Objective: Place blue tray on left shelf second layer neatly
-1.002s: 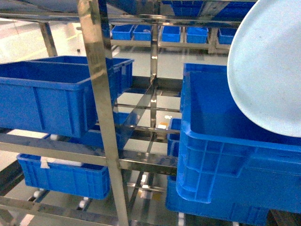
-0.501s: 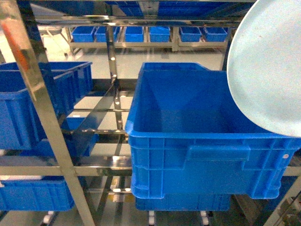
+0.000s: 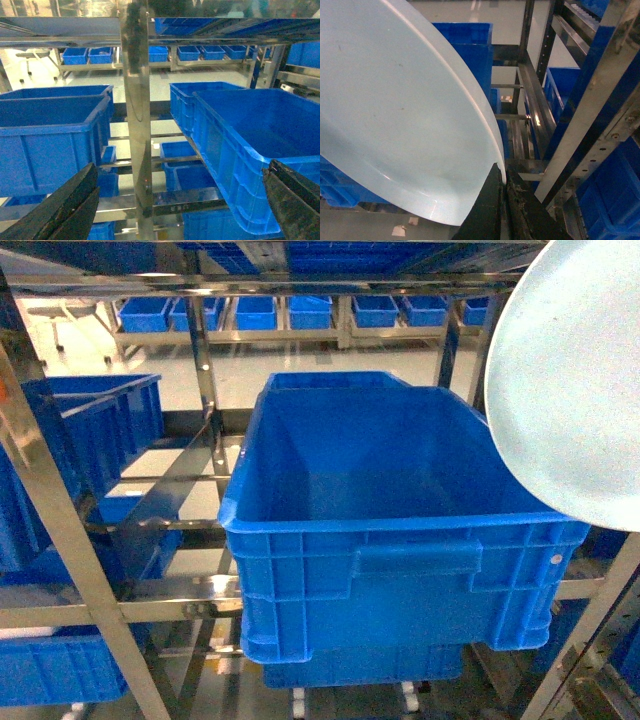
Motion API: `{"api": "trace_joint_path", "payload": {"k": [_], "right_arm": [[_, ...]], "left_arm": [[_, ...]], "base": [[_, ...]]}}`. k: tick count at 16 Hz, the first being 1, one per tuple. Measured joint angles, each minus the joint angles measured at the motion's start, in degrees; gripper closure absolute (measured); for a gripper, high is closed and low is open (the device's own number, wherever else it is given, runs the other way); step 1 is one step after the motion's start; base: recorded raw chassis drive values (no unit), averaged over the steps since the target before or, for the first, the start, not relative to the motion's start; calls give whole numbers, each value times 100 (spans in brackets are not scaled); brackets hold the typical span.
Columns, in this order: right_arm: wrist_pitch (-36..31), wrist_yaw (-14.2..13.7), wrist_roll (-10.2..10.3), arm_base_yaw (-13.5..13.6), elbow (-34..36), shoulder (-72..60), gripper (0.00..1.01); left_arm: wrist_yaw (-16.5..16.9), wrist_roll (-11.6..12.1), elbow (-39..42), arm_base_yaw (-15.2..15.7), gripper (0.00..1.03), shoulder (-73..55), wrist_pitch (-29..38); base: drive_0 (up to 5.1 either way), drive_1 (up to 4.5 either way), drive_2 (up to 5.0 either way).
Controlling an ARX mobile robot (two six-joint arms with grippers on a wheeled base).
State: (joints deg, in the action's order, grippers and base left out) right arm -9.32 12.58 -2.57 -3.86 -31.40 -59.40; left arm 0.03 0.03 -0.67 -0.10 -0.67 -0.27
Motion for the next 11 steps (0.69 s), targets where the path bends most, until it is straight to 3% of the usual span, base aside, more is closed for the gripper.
{"api": "trace_joint_path", "payload": {"k": [6,11], "right_arm": [[4,7,0,4,0,0,99],[4,11,0,4,0,0,99]], "left_arm": [[-4,-2,0,4,5,0,4],[-4,-2,0,9,5,0,2]], "base": [[174,174,174],[0,0,0]]}}
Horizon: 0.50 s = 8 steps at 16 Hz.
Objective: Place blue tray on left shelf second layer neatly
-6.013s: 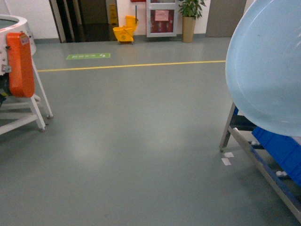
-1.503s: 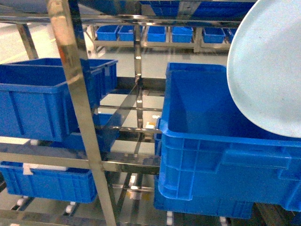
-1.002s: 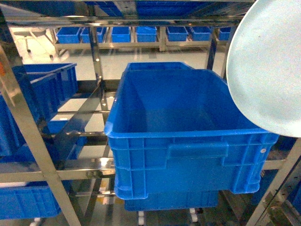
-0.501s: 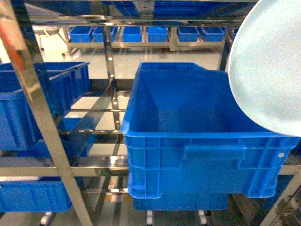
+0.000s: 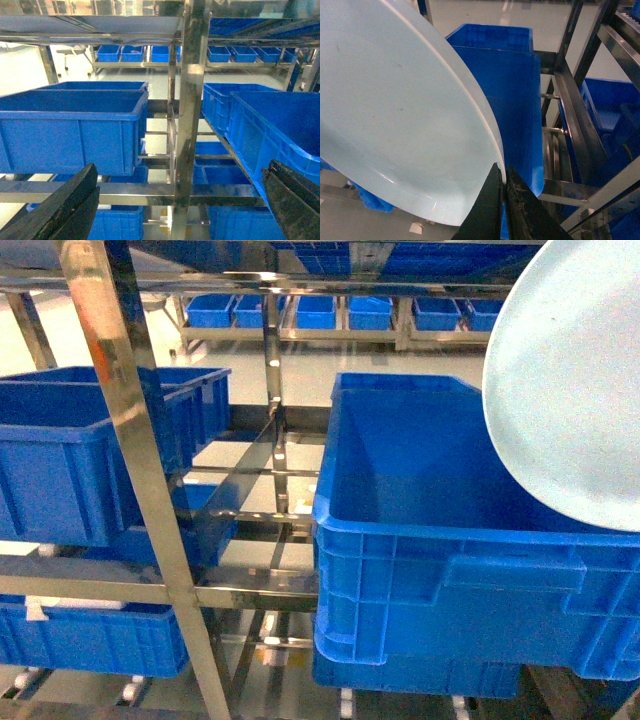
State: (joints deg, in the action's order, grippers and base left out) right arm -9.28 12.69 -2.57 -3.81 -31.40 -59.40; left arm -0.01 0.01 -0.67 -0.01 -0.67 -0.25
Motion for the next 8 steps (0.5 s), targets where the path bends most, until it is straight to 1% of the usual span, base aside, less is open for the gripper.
{"api": "trace_joint_path", "payload": {"k": [3,6,7,8], "right_arm": [[0,0,0,0,0,0,99],[4,-24,0,-13,0,0,99],[0,-17,0,-31,0,-2,99],[0,20,0,7,0,-9,99]], "left_arm": [[0,0,0,0,5,0,0],[2,0,0,-4,5,0,2],[-2,0,0,-4,5,0,4],[-20,0,0,11,5,0,2]], "base": [[106,106,106],[159,159,159],[0,0,0],[0,0,0]]}}
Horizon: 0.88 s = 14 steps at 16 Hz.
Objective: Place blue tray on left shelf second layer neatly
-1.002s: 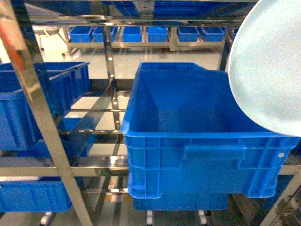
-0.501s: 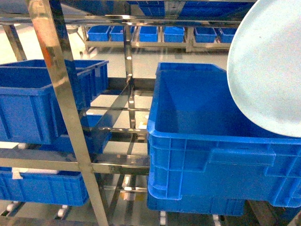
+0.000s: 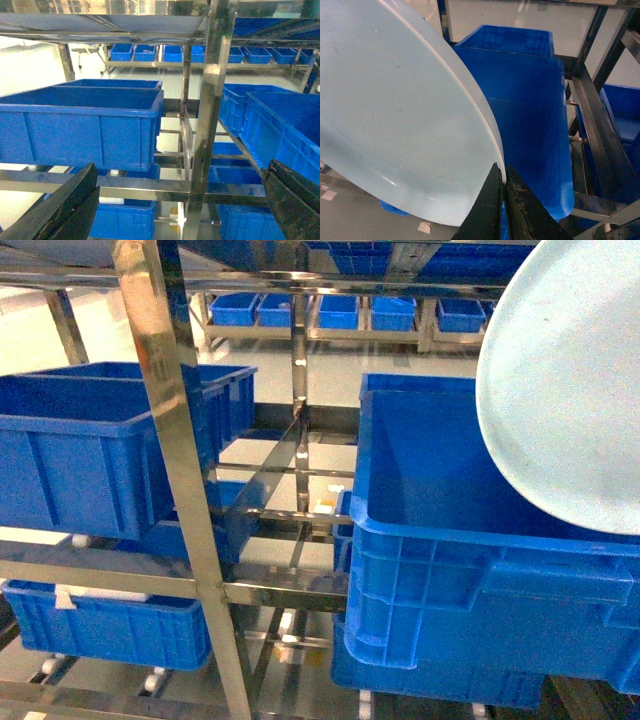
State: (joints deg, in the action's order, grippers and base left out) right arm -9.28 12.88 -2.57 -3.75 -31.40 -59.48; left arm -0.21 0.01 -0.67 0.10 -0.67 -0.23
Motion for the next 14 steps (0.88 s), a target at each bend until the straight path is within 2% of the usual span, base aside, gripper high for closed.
{"api": "trace_joint_path", "payload": {"k": [14], "right_arm": [[-2,-7,0,-7,0,2,99]], "left_arm": [[15,0,0,-11,5,0,0]], "base": [[0,0,0]]}}
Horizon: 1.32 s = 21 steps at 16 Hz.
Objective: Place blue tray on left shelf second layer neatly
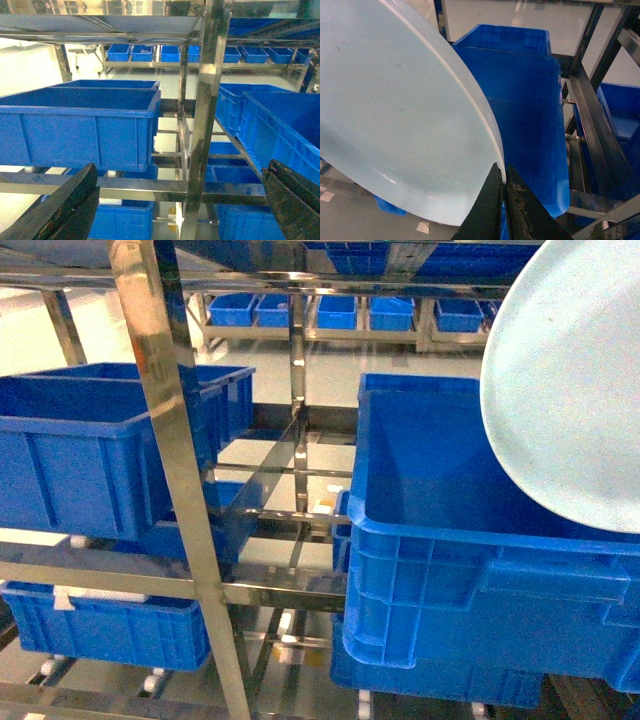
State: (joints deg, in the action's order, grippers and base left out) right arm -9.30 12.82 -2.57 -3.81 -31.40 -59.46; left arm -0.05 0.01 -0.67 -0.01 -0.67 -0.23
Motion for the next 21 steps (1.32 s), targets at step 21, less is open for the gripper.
{"api": "trace_joint_path", "payload": {"k": [21], "right_arm": [[2081,881,1864,-315,-986,-1117,99]], "left_arm": [[0,0,0,0,5,0,0]], "base": [[0,0,0]]}}
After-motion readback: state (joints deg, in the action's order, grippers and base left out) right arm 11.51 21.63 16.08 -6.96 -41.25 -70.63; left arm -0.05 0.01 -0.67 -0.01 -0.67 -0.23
